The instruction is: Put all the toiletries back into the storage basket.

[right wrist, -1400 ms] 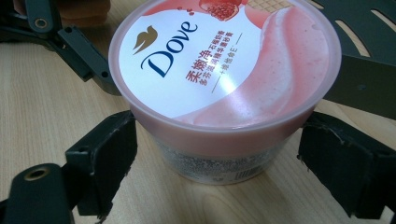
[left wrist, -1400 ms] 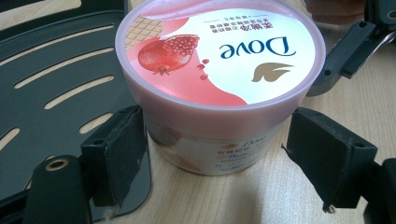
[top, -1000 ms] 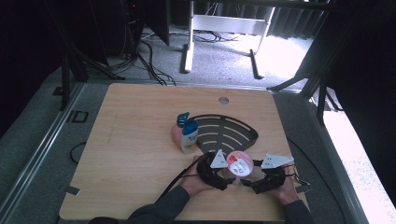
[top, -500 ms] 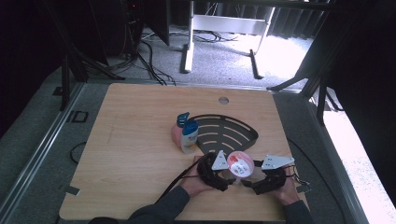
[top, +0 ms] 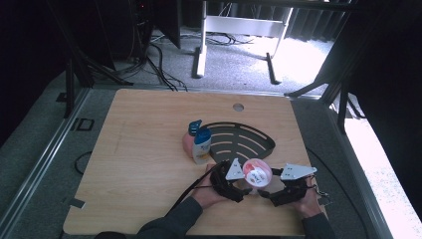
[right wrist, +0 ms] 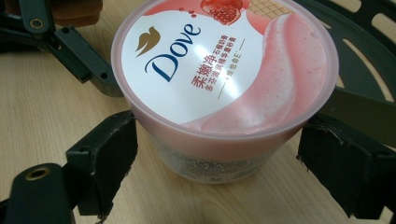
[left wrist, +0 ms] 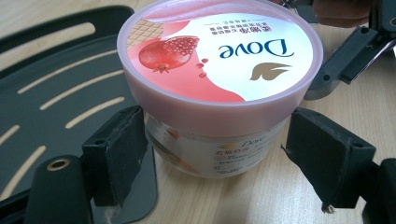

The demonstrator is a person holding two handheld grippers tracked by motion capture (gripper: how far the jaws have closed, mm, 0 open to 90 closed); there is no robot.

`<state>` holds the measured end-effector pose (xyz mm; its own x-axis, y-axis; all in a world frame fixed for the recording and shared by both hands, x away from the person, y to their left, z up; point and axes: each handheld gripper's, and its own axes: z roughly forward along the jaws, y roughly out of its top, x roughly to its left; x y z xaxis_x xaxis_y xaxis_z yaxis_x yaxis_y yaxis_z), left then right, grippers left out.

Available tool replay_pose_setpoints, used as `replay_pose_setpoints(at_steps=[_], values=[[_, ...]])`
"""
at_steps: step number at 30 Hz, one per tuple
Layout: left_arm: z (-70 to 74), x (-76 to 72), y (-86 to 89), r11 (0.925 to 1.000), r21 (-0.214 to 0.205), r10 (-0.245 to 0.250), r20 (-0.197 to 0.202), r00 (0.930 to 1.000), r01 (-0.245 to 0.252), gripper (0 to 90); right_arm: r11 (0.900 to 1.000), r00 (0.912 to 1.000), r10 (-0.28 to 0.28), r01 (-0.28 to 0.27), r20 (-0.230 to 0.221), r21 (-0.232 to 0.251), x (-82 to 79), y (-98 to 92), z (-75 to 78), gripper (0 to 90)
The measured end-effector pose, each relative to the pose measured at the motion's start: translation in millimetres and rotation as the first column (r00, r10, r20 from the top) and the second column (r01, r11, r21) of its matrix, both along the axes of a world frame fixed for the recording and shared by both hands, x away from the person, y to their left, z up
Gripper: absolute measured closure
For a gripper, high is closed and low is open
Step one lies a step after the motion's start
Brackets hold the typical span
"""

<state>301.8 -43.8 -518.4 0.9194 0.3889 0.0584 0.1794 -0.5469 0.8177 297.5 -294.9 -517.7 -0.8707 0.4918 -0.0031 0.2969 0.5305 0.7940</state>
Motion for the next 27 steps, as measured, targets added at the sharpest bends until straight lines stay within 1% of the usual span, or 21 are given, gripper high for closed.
replay_pose_setpoints(at_steps=[4, 8, 11, 14, 24, 27], values=[[3.7, -0.4, -0.7, 1.0, 0.005, 0.001, 0.024, 0.9997, -0.001, 20.6, 1.0, 1.0, 0.005, -0.005, 0.001, -0.003, 1.3, -0.3, 3.7, 12.0], [7.6, 1.5, -1.1, 1.0, 0.007, -0.002, 0.027, 0.9996, 0.002, 20.6, 1.0, 1.0, 0.005, -0.005, 0.006, 0.008, 3.0, -1.5, 6.1, 12.0], [10.8, 3.0, -2.1, 0.9999, 0.01, -0.003, 0.035, 0.9994, 0.003, 20.6, 1.0, 0.9999, 0.001, -0.001, 0.012, 0.007, 3.8, -2.2, 8.8, 12.0], [13.3, 4.6, -2.4, 1.0, 0.005, -0.004, 0.033, 0.9995, 0.003, 20.6, 0.9999, 0.9999, 0.002, -0.002, 0.014, 0.014, 5.1, -3.4, 11.3, 12.0], [18.8, 11.5, -2.6, 1.0, 0.003, -0.002, 0.031, 0.9995, 0.002, 20.6, 0.9999, 0.9998, 0.002, -0.002, 0.021, 0.011, 11.4, -3.7, 17.7, 12.0], [20.7, 13.5, -1.9, 1.0, -0.005, 0.001, 0.031, 0.9995, -0.001, 20.6, 0.9999, 0.9997, 0.003, -0.003, 0.023, 0.015, 13.9, -3.7, 19.6, 12.0]])
